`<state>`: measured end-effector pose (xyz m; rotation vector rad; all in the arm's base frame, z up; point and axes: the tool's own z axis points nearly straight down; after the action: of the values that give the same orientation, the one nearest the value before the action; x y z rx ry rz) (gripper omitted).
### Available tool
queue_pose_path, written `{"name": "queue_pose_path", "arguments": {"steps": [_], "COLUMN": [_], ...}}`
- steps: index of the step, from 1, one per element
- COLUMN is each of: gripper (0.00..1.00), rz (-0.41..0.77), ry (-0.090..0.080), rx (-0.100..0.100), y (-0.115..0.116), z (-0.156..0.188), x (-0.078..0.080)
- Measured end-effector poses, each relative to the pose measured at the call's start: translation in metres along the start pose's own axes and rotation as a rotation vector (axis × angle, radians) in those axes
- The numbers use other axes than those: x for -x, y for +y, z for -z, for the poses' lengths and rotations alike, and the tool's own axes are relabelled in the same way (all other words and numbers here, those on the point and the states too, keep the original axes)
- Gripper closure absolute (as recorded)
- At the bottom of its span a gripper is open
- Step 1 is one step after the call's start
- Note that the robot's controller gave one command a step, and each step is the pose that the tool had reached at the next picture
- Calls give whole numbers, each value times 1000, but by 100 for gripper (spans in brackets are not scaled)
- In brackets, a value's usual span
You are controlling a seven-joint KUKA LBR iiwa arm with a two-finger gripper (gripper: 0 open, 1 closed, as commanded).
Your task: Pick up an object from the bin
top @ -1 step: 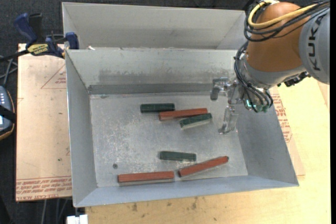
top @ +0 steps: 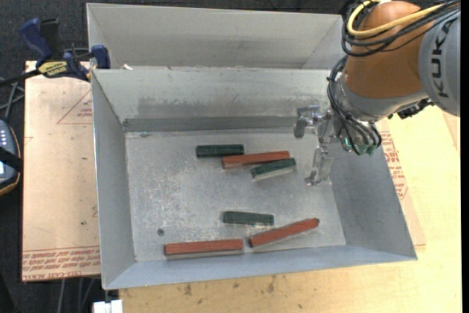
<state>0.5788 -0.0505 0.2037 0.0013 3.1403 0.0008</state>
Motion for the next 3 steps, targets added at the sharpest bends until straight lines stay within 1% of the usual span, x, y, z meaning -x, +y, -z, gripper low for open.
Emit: {"name": "queue_pose_path", "arguments": {"steps": [1, 2, 3], "gripper": [100, 100, 100], "rz": [-52, -52, -48], "ry": [-4, -4, -8], "rx": [0, 0, 1], "y": [34, 34, 40], "z": [-132, -132, 36], "x": [24, 24, 30]}}
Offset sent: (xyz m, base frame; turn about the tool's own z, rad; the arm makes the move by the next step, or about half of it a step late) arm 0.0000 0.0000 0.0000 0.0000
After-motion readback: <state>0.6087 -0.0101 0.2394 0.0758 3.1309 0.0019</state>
